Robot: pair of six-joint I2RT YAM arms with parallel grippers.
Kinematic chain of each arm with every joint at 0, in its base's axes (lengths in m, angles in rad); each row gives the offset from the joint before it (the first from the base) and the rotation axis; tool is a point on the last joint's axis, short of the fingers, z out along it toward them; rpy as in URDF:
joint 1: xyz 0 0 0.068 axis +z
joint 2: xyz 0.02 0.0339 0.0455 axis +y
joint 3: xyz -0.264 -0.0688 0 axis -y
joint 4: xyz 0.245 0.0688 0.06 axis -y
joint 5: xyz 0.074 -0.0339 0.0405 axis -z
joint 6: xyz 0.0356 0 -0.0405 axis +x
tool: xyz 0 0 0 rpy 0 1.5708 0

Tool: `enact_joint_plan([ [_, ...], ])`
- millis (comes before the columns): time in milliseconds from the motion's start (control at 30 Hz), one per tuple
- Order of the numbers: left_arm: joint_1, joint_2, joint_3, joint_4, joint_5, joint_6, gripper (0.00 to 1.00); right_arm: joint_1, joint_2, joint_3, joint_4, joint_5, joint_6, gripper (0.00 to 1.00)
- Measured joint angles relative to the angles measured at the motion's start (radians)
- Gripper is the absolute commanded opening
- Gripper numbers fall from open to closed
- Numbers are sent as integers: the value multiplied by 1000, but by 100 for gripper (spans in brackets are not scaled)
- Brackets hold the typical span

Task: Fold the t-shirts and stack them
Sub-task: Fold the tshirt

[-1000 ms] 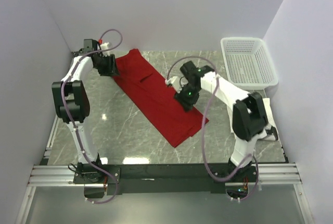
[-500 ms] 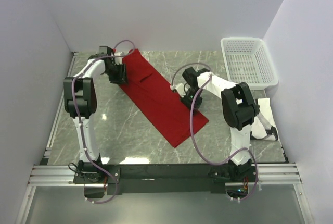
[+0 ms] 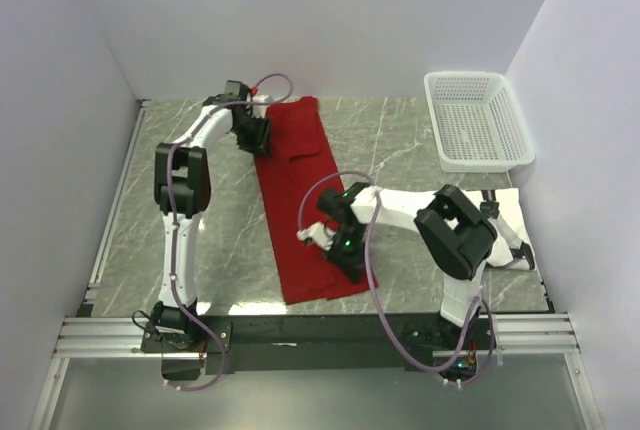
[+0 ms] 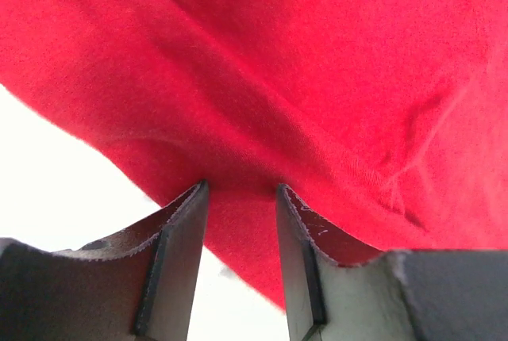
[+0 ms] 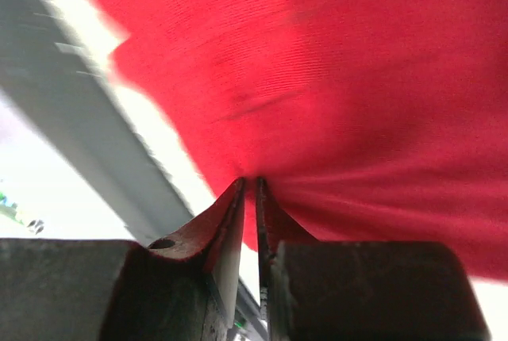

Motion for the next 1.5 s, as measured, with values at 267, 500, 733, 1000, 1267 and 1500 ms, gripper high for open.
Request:
enact_joint_plan([
  [267,-33,26,60,41,49,2,61,-52,8,154,-103,-180,9,35],
  [500,13,-148,-79,124,174,-55,53,-324,51,509,-61,-216,48,32],
  [733,1,-257,-243,217,263,-156,48,-389,306,861,83,-103,157,29],
  [1000,-5,-184,-306,198,267,-172,45,-389,487,962,161,-13,225,29],
  [1267,16,-45,-160,109,263,-162,45,-389,551,965,209,37,306,26],
  [1500,21,5,-51,55,255,-110,54,-389,580,965,209,53,344,42],
])
